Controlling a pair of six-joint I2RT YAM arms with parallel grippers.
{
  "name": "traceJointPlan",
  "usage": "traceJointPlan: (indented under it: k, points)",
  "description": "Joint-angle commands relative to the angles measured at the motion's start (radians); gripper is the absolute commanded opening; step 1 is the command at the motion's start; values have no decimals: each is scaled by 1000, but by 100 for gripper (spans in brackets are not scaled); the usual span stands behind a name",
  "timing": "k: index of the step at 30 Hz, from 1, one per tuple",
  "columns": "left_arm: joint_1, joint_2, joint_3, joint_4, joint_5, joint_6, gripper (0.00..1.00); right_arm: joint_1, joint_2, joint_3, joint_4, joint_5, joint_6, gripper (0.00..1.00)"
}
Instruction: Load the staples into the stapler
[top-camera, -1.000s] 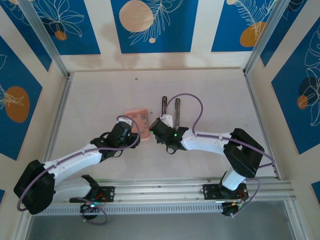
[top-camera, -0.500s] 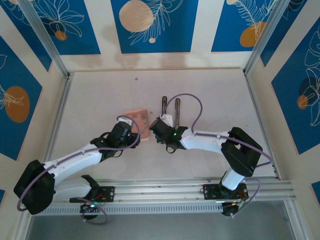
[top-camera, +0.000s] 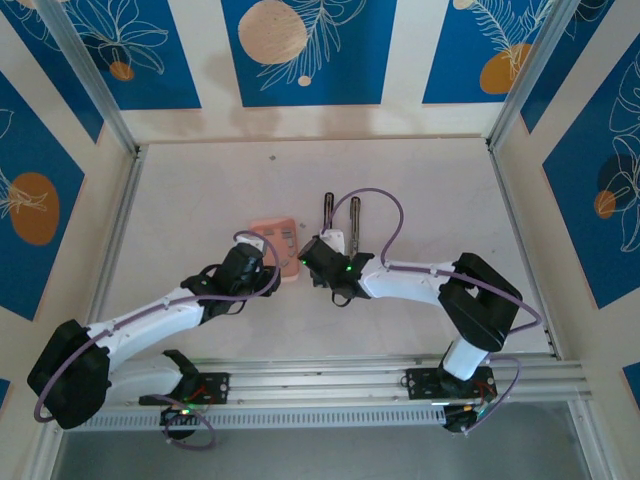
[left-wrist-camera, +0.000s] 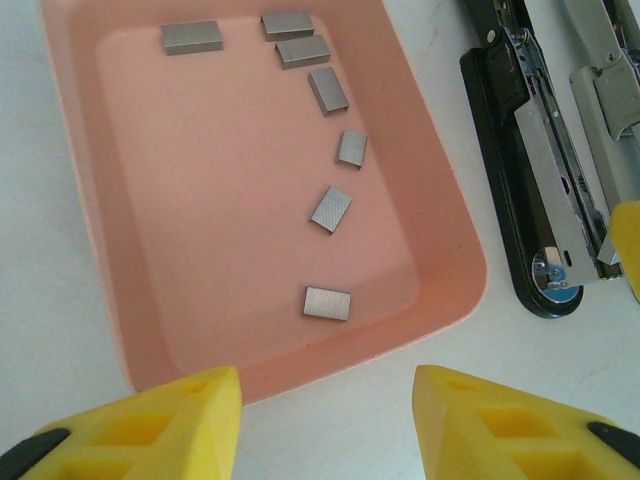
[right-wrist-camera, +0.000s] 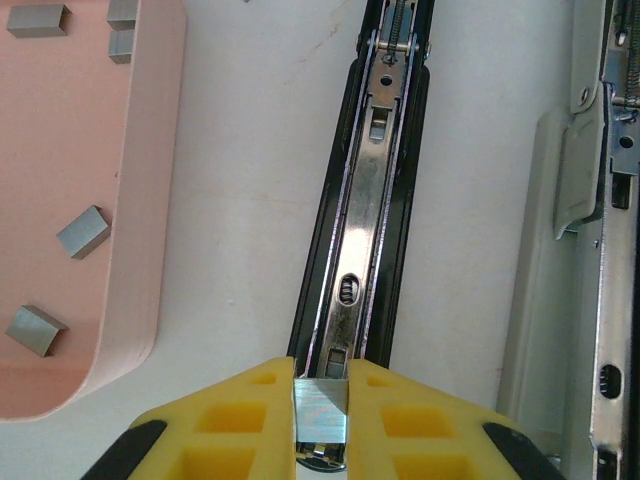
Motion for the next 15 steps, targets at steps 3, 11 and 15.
traceJointPlan:
  k: [3,11,15]
  points:
    - [12,7,21,1,-6,7,49,-2,18,11,-23,3,21,16]
    - [12,10,26,4,-3,9,49,8,15,10,-51,17,32,16]
    - [11,14,28,7,0,10,49,16,8,10,-70,28,39,16]
